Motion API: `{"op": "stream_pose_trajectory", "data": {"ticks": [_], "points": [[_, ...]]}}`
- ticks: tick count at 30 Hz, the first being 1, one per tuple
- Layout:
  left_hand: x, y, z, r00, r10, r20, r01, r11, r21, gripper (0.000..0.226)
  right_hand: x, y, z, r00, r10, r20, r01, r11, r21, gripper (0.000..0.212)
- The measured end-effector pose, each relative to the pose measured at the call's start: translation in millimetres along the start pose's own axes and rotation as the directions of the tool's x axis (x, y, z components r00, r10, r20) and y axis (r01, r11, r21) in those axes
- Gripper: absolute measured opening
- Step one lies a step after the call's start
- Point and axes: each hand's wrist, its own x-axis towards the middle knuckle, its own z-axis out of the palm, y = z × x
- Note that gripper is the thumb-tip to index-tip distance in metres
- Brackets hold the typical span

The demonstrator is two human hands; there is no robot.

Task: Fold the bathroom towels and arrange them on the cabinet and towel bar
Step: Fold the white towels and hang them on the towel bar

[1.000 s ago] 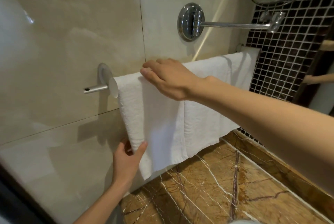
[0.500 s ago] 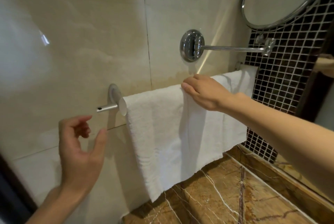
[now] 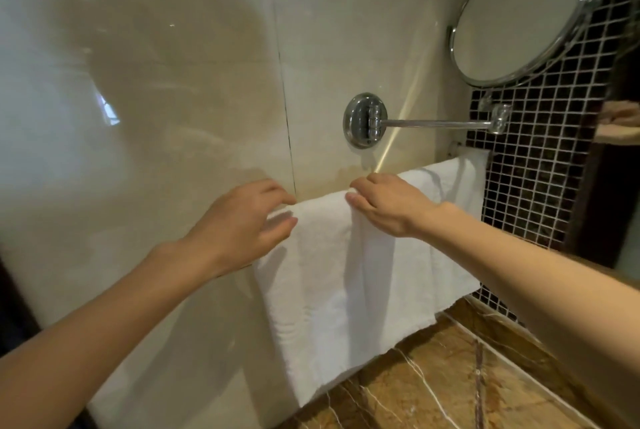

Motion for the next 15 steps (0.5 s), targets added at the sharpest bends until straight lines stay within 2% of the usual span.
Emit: {"op": "stream_pose_trajectory", "data": {"ticks": [3,6,10,15], "points": [[23,2,14,0.991,-0.077,0.106,0.062,0.988,0.139,0.034,0,1,-2,1.000,-0.003,0.021,0.003,1.000,-0.006,0.044],[44,5,26,0.970,-0.132,0.205,0.077,0.963,0.259,0.032,0,3,-6,0.998,-0.014,0.060,0.012,0.999,0.030,0.040],[58,12,39,0.949,-0.164,0.271,0.088,0.959,0.271,0.031,-2,19,-6,0.999,-0.008,0.040,0.007,1.000,0.027,0.039],[63,14,40,0.947,-0.166,0.277,0.085,0.956,0.281,0.037,-2,34,2,1.000,-0.023,-0.013,0.023,0.999,0.032,0.037]]}}
